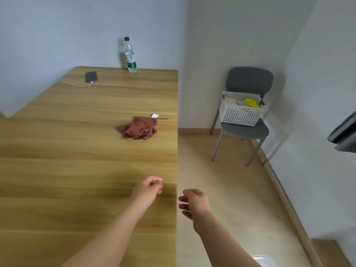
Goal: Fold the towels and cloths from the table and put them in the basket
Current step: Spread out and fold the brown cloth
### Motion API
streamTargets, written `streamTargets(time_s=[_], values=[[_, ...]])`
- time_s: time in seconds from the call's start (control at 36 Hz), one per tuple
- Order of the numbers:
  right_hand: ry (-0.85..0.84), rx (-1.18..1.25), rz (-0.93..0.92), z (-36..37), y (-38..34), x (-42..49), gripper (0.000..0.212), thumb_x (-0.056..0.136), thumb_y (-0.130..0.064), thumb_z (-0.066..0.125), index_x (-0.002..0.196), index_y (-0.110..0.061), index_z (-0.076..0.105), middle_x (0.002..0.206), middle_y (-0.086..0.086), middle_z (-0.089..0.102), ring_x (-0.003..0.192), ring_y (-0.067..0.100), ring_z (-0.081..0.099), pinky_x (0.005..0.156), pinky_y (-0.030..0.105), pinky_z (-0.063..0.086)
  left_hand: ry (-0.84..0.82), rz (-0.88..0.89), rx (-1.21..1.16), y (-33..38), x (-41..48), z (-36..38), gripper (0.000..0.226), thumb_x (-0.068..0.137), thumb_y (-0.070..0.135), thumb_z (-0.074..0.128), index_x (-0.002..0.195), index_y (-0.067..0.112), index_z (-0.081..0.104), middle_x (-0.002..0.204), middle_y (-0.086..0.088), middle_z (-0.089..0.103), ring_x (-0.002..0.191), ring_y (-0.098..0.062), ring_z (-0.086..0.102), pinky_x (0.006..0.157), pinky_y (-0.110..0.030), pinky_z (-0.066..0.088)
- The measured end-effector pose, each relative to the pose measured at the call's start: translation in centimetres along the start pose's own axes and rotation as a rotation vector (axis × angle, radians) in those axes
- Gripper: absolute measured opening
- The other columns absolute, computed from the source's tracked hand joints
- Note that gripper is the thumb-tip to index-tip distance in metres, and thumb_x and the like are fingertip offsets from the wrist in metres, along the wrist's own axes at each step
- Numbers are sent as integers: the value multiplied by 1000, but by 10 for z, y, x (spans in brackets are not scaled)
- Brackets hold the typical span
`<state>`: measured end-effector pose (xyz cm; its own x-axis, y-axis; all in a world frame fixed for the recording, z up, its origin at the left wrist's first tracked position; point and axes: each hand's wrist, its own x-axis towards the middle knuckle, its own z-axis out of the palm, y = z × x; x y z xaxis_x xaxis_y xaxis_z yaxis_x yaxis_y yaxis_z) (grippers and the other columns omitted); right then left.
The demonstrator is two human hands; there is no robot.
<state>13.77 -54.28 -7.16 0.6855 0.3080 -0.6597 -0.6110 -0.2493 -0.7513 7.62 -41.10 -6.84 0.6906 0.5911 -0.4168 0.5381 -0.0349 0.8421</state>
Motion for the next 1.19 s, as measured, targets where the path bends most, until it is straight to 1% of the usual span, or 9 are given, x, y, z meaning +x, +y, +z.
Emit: streamTargets(time_s=[0.14, 0.22, 0.36, 0.5, 0.64, 0.89, 1.0, 1.08, 1.19], values=[[23, -61, 11, 94, -6, 28, 16, 92, -7, 45, 80, -12, 54, 67, 3, 52, 54, 13, 43, 43, 18, 31, 1, -73, 33, -16, 61, -69, 20, 95, 15, 48, 84, 27, 60, 94, 0, 67, 82, -12, 64, 73, -28, 46], [81, -112, 61, 136, -8, 48, 12, 89, -8, 45, 84, -12, 56, 68, 2, 52, 58, 14, 44, 48, 21, 32, 4, -134, -12, -17, 96, -102, 17, 95, 15, 48, 87, 22, 62, 97, -4, 67, 80, -15, 63, 69, -28, 46], [199, -212, 85, 166, -25, 76, 13, 89, -11, 43, 95, -12, 55, 68, 1, 48, 59, 14, 42, 49, 24, 31, -33, -65, 129, -7, 157, -129, 20, 94, 18, 47, 107, 20, 62, 108, -2, 64, 93, -19, 62, 83, -34, 50], [209, -186, 204, 176, -42, 99, 7, 94, -16, 45, 98, -12, 49, 70, 1, 43, 58, 14, 37, 47, 25, 26, 2, 121, 319, 11, 207, -135, 48, 91, 13, 53, 135, 24, 40, 136, -6, 44, 106, -24, 53, 78, -30, 41], [221, -181, 274, 178, -46, 109, 10, 95, -20, 46, 101, -12, 49, 73, 1, 45, 59, 14, 37, 49, 25, 26, -94, 211, 690, 15, 245, -135, 53, 90, 21, 53, 139, 28, 36, 143, -1, 38, 124, -28, 40, 100, -36, 38], [195, -166, 168, 178, -41, 99, 10, 93, -17, 48, 101, -12, 51, 73, 0, 46, 62, 12, 40, 49, 23, 29, -34, 463, 944, -9, 206, -138, 13, 91, 25, 55, 103, 26, 61, 108, 6, 63, 108, -20, 50, 78, -28, 41], [164, -203, 72, 174, -30, 83, 9, 92, -14, 48, 98, -12, 54, 71, -2, 48, 60, 10, 41, 48, 21, 31, -139, 456, 877, -31, 166, -137, 12, 88, 23, 58, 99, 24, 63, 94, 9, 62, 103, -17, 53, 77, -27, 42], [140, -221, 20, 167, -20, 69, 12, 90, -12, 48, 100, -15, 55, 77, -2, 53, 67, 11, 45, 57, 22, 36, -289, 398, 766, -41, 140, -139, 10, 85, 19, 62, 85, 29, 61, 76, 13, 53, 84, -15, 53, 71, -27, 43], [137, -323, -35, 163, -10, 52, 11, 86, -7, 49, 87, -18, 52, 77, -1, 54, 67, 13, 47, 62, 24, 38, -335, 404, 690, -44, 114, -141, 32, 86, 19, 62, 68, 40, 45, 73, 14, 52, 65, -3, 49, 61, -17, 38]])
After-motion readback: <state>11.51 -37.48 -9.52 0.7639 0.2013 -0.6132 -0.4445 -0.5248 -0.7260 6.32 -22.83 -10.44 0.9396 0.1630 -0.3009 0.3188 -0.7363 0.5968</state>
